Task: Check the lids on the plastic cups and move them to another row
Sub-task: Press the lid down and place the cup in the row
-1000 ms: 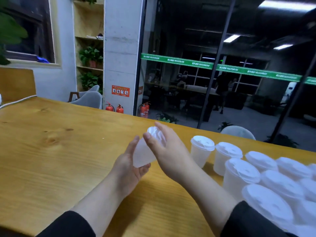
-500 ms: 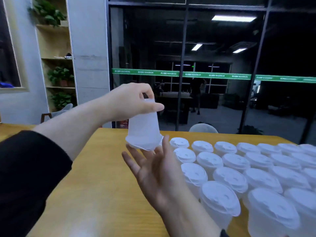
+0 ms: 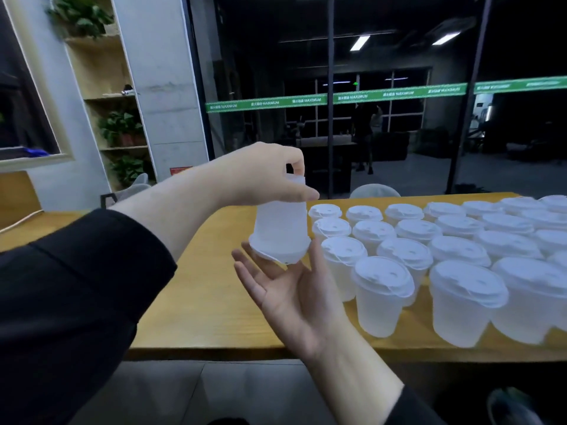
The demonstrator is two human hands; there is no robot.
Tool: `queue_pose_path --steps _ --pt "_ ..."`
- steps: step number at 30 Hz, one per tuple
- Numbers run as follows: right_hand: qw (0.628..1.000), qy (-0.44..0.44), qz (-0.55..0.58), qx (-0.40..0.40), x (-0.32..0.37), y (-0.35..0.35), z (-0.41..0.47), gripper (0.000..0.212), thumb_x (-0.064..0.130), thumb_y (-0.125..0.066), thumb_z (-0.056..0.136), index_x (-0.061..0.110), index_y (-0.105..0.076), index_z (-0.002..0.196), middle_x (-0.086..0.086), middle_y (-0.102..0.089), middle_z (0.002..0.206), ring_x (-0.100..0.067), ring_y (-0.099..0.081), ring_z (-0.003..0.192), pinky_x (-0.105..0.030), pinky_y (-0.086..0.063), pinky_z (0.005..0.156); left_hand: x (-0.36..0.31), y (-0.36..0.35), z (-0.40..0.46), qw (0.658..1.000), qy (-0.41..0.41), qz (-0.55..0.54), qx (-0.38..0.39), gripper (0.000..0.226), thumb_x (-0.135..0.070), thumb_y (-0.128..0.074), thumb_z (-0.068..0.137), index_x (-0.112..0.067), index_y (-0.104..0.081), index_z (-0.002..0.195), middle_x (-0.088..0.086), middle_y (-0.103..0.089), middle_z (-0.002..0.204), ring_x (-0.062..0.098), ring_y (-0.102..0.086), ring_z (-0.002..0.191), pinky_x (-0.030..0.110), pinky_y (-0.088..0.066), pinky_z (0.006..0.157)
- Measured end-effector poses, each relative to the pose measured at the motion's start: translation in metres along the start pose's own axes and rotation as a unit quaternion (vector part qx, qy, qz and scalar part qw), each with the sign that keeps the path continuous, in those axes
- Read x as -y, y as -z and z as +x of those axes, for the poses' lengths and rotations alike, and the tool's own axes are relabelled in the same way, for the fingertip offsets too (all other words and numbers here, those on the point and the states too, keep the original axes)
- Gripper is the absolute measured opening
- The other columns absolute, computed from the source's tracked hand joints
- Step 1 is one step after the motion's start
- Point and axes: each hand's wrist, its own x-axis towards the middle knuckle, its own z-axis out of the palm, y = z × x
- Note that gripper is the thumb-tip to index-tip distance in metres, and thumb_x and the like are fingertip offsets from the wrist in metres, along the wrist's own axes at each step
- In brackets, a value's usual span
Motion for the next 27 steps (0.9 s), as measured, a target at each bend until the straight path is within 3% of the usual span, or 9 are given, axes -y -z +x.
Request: queue_pose_path --steps 4,8,10,12,14,16,19,22,27 --pt "0.999 0.016 -0.008 -0.041 0.011 -0.007 0.015 0.070 0.058 -0.060 0.096 0.003 -0.055 0.139 -0.032 -0.059 0.131 -0.053 -0.066 0.111 -0.059 -0.060 0.082 0.025 -0.018 -0.018 0.988 0.013 -0.098 -0.115 0.037 -0.059 -0.068 0.089 -0.028 -0.058 0.107 -0.004 -0.061 0.091 0.014 -0.058 0.080 0.036 -0.048 0.069" --pt "0.976 0.099 -0.149 -0.121 0.027 -0.017 0.039 0.041 0.043 -0.065 0.097 0.016 -0.064 0.128 -0.016 -0.071 0.123 -0.039 -0.073 0.104 -0.055 -0.060 0.088 0.071 -0.063 -0.039 0.947 0.062 -0.275 -0.153 0.023 -0.049 -0.070 0.094 -0.032 -0.062 0.107 -0.007 -0.063 0.086 0.012 -0.062 0.078 0.038 -0.059 0.067" --pt "0.937 0.130 -0.277 -0.166 0.030 -0.012 0.055 0.038 0.038 -0.070 0.094 0.021 -0.063 0.127 -0.010 -0.070 0.124 -0.033 -0.072 0.109 -0.053 -0.060 0.088 0.092 -0.090 -0.048 0.933 0.115 -0.321 -0.115 0.018 -0.050 -0.062 0.099 -0.037 -0.066 0.112 -0.014 -0.070 0.101 0.005 -0.065 0.095 0.034 -0.055 0.079" --pt "0.877 0.148 -0.411 -0.199 0.028 -0.002 0.071 0.061 0.044 -0.077 0.082 0.025 -0.055 0.136 -0.002 -0.061 0.135 -0.026 -0.063 0.116 -0.051 -0.060 0.088 0.103 -0.116 -0.053 0.905 0.174 -0.377 -0.091 0.033 -0.055 -0.049 0.104 -0.035 -0.069 0.121 -0.017 -0.070 0.114 0.000 -0.062 0.105 0.032 -0.050 0.092" --pt "0.802 0.164 -0.530 -0.219 0.025 0.007 0.083 0.074 0.045 -0.080 0.077 0.033 -0.046 0.141 0.007 -0.054 0.134 -0.019 -0.057 0.113 -0.049 -0.057 0.093 0.107 -0.139 -0.050 0.833 0.226 -0.502 -0.065 0.053 -0.064 -0.040 0.103 -0.030 -0.062 0.137 -0.006 -0.068 0.132 0.010 -0.062 0.119 0.041 -0.049 0.107" --pt "0.742 0.180 -0.610 -0.211 0.025 0.017 0.095 0.064 0.039 -0.080 0.078 0.042 -0.042 0.130 0.011 -0.051 0.121 -0.019 -0.056 0.109 -0.045 -0.055 0.093 0.106 -0.155 -0.043 0.747 0.255 -0.613 -0.035 0.065 -0.068 -0.036 0.101 -0.026 -0.051 0.148 0.003 -0.064 0.140 0.019 -0.062 0.125 0.043 -0.051 0.104" --pt "0.669 0.174 -0.689 -0.220 0.025 0.036 0.117 0.071 0.046 -0.073 0.065 0.038 -0.044 0.128 -0.003 -0.051 0.129 -0.027 -0.058 0.111 -0.049 -0.057 0.088 0.102 -0.172 -0.028 0.682 0.271 -0.679 -0.010 0.072 -0.071 -0.032 0.100 -0.025 -0.045 0.153 0.006 -0.057 0.147 0.023 -0.059 0.126 0.038 -0.055 0.091" --pt "0.638 0.186 -0.713 -0.223 0.032 0.064 0.143 0.073 0.056 -0.069 0.059 0.037 -0.047 0.126 -0.004 -0.057 0.127 -0.027 -0.062 0.111 -0.053 -0.057 0.089 0.098 -0.183 -0.011 0.662 0.269 -0.700 0.006 0.074 -0.073 -0.030 0.099 -0.027 -0.044 0.156 0.009 -0.047 0.158 0.025 -0.050 0.139 0.036 -0.054 0.088" --pt "0.624 0.266 -0.680 -0.280 0.027 0.065 0.147 0.073 0.051 -0.054 0.078 0.012 -0.041 0.140 -0.008 -0.056 0.138 -0.026 -0.055 0.126 -0.047 -0.048 0.104 0.091 -0.188 0.012 0.644 0.251 -0.723 0.010 0.068 -0.068 -0.027 0.103 -0.029 -0.040 0.157 0.006 -0.046 0.157 0.017 -0.054 0.129 0.037 -0.051 0.100"
